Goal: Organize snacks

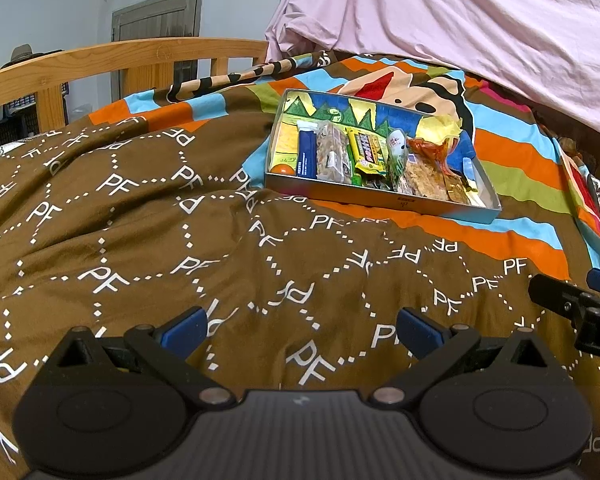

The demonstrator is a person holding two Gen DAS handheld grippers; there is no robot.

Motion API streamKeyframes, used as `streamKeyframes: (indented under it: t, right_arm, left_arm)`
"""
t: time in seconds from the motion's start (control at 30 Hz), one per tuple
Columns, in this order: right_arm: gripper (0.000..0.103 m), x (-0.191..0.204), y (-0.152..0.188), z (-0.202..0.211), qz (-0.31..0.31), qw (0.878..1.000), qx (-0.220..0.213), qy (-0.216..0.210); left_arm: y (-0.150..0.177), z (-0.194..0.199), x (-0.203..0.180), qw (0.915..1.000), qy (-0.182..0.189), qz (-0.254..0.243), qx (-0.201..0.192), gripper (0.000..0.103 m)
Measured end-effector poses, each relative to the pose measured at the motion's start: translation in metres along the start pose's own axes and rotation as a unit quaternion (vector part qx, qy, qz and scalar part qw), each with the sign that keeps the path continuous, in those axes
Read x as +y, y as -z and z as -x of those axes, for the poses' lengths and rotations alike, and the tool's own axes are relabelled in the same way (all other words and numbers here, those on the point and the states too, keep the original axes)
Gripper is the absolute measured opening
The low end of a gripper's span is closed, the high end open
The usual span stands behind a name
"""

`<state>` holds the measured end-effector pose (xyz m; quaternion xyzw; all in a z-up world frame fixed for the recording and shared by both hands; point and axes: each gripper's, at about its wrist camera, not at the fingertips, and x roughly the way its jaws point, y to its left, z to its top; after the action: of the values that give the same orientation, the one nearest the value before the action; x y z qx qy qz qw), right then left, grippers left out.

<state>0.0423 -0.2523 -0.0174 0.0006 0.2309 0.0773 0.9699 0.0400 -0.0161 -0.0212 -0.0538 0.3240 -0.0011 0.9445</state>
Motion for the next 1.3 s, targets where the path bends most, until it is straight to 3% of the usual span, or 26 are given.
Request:
streamKeyframes:
  t: [0.83,1.17,1.3]
  right_arm:
    - [0.102,0.0008,-0.0003,-0.0007,0.000,1.000,0.001,0.000]
    - [0.102,0.0015,0.0017,0.0004,0.002,1.000,0.004,0.000]
    - [0.102,0.0017,0.0023,0.0026,0.003,1.000,0.005,0.000]
  left_arm:
    - [0.0029,-0.0020,0.0013,0.9999,-0.003,0.002,0.010,0.103]
    - [-0.0012,-0.0070,0.0052,0.9989,-0.004,0.007,0.046,0.103]
    - [-0.0005,-0.0061,0.0048,0.9990,-0.014,0.002,0.043,0.103]
